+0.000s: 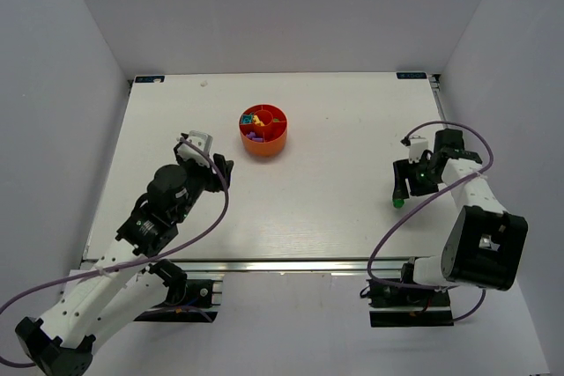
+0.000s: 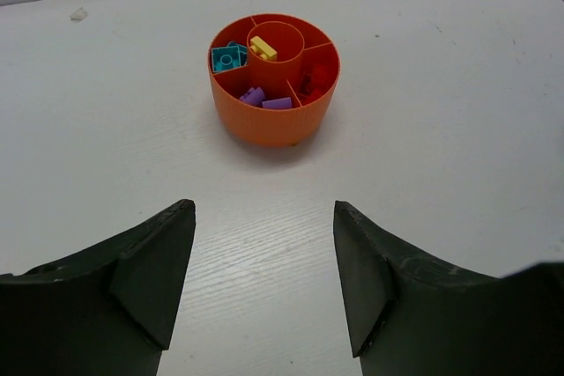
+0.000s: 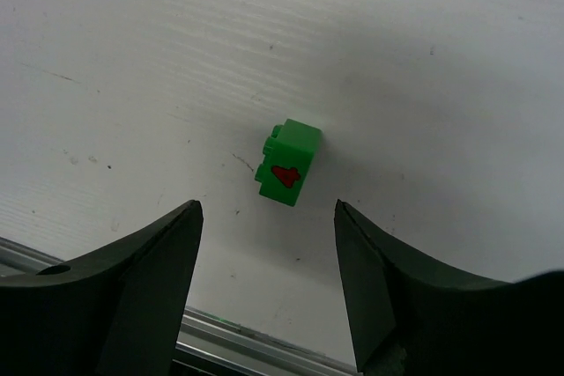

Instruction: Sort the legos into containers by color

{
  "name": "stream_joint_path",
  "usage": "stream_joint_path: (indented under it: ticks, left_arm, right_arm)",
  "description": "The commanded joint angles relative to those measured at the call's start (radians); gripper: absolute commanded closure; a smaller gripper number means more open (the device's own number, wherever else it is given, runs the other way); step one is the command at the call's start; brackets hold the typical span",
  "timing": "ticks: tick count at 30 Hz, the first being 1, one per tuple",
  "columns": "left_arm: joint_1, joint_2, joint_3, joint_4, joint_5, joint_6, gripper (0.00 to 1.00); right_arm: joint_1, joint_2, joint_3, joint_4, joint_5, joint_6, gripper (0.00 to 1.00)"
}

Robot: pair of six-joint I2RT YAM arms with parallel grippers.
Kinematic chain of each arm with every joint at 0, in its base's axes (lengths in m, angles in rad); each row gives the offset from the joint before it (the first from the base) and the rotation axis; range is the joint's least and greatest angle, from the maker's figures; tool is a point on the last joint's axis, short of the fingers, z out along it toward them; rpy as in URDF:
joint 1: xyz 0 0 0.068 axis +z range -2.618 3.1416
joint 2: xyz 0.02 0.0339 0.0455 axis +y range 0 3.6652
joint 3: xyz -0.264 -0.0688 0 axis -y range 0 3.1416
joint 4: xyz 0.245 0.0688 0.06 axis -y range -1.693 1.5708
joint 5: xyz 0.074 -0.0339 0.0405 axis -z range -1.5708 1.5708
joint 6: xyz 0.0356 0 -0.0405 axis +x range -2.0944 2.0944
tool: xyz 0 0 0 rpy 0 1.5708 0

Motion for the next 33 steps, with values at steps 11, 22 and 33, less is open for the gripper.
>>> stream_joint_path:
  ticks: [11, 22, 33]
  left_arm:
    - [0.003, -0.051, 0.011, 0.002, -0.061, 0.012, 0.26]
    - [0.003, -0.051, 0.007, 0.004, -0.066, 0.018, 0.26]
    - [0.003, -0.068, -0.027, 0.033, -0.119, 0.047, 0.26]
  right_arm:
    - [0.054, 0.163, -0.018, 0.089, 0.083, 0.135, 0.45]
    - [0.093, 0.181, 0.041, 0.097, 0.111, 0.085, 0.88]
    - [0.430, 0.415, 0.761, 0.061, -0.227, 0.054, 1.00]
